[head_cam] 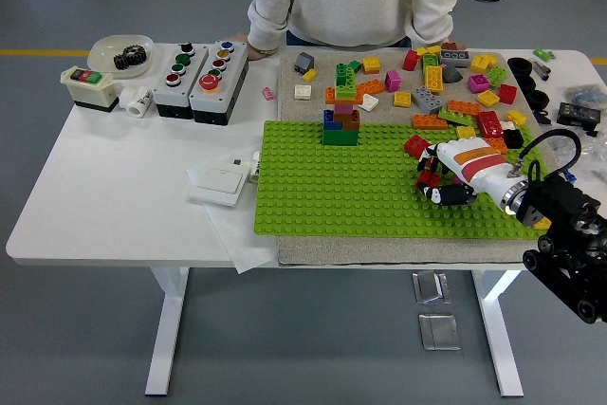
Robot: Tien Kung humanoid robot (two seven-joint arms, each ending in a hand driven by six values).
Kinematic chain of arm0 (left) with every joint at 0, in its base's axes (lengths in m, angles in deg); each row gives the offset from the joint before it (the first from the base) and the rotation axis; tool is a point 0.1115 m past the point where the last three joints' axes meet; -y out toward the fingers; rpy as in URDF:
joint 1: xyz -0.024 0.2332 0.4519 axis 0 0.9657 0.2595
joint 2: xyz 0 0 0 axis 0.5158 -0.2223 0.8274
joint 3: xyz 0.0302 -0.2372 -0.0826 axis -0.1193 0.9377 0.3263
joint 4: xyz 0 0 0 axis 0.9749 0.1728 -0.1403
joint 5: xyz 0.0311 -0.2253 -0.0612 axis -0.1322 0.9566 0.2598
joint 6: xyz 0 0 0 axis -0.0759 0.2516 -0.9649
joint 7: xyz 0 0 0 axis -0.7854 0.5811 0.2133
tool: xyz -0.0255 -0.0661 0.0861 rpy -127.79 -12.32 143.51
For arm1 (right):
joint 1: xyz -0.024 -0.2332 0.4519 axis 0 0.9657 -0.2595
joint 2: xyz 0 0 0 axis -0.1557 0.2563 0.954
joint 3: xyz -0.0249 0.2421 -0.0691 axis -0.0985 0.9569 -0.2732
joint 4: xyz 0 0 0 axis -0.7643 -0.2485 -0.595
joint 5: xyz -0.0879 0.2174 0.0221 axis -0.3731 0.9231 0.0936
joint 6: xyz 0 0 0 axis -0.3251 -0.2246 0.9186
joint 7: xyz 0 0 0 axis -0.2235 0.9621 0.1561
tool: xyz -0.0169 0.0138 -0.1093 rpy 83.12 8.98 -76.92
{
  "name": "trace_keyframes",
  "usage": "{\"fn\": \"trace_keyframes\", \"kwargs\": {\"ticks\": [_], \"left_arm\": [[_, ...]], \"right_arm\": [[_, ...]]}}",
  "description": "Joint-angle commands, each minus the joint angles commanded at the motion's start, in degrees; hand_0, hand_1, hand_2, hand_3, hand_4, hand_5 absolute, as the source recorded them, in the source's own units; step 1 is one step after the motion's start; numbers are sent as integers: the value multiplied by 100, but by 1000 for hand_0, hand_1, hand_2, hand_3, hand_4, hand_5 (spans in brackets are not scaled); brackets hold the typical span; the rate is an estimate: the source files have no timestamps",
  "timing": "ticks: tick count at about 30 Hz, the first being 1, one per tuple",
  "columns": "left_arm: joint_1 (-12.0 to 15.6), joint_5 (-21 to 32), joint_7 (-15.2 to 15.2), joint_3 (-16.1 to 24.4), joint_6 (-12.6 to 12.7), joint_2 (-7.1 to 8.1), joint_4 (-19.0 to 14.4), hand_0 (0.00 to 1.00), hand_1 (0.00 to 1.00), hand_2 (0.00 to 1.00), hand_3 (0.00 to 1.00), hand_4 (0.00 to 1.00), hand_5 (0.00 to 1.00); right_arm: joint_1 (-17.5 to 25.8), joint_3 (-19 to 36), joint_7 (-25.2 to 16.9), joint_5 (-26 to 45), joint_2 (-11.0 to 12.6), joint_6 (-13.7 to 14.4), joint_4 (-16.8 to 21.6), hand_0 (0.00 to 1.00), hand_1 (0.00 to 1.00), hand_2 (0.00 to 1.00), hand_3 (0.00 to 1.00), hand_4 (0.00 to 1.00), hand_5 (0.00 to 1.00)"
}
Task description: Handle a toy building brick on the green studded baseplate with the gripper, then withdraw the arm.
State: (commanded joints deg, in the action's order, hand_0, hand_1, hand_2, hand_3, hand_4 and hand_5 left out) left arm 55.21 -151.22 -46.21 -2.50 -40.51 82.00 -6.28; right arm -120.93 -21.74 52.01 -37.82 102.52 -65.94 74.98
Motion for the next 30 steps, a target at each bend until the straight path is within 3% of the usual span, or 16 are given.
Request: {"fn": "trace_keyframes", "kwargs": {"ticks": [12,21,30], "left_arm": [[-2,-15,4,19,-5,0,0,783,722,689,570,593,636],[8,-61,18,56,-7,0,0,783,722,689,571,594,636],[9,-58,20,49,-8,0,0,782,722,688,571,593,634]], "right_arm": [[40,-1,-22,-20,76,33,220,387,443,495,492,583,313],[140,-300,-11,-95,337,71,824,385,444,496,492,583,311],[232,-516,-30,-312,453,165,1065,396,445,499,494,581,296]]}}
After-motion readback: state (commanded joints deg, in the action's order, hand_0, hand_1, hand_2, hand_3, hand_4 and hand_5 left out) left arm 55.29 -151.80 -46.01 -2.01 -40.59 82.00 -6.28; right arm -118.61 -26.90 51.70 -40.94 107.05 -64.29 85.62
